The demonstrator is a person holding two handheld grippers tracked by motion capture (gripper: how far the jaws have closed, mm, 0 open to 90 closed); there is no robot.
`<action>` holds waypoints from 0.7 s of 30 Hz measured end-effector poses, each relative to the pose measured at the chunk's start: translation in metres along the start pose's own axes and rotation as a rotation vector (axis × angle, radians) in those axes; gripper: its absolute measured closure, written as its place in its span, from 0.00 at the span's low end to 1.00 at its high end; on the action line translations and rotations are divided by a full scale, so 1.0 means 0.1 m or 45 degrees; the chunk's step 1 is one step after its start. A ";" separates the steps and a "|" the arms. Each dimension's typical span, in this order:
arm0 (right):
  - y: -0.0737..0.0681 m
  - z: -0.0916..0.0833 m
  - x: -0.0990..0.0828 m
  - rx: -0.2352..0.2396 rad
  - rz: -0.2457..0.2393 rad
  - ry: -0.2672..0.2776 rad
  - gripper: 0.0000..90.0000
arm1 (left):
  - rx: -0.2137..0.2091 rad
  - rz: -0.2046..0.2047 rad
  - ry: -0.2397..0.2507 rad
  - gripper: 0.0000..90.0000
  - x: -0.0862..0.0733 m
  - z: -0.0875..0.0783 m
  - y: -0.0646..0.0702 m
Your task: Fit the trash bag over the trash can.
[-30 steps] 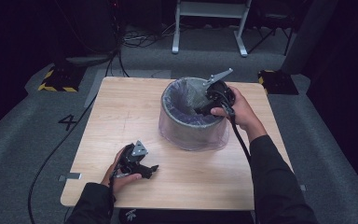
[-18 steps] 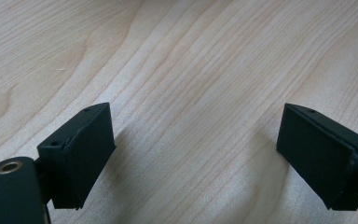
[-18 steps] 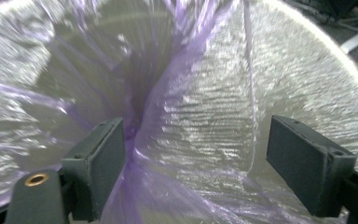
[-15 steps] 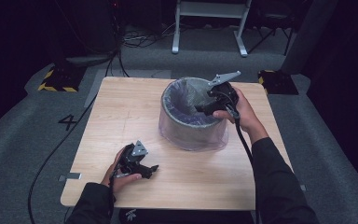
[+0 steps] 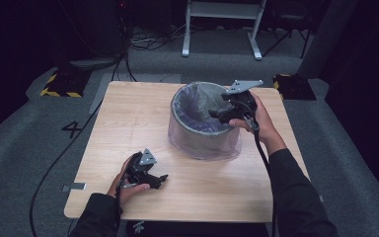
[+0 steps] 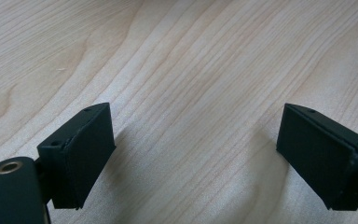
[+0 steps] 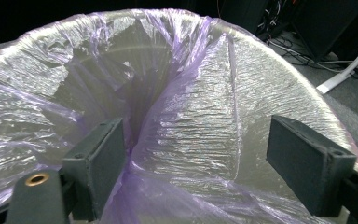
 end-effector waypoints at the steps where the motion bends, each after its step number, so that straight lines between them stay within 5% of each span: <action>1: 0.00 -0.01 0.00 0.002 -0.001 0.010 0.22 | 0.000 0.001 -0.002 0.12 0.00 0.00 0.00; 21: 0.04 -0.35 -0.05 -0.038 -0.016 0.065 0.21 | 0.000 0.000 0.000 0.12 0.00 0.00 0.00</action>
Point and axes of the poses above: each handheld gripper's, and its own axes: z roughly forward along the jaws, x roughly out of its top, y roughly to its right, the point moved 6 cm from there along z, roughly forward along the jaws
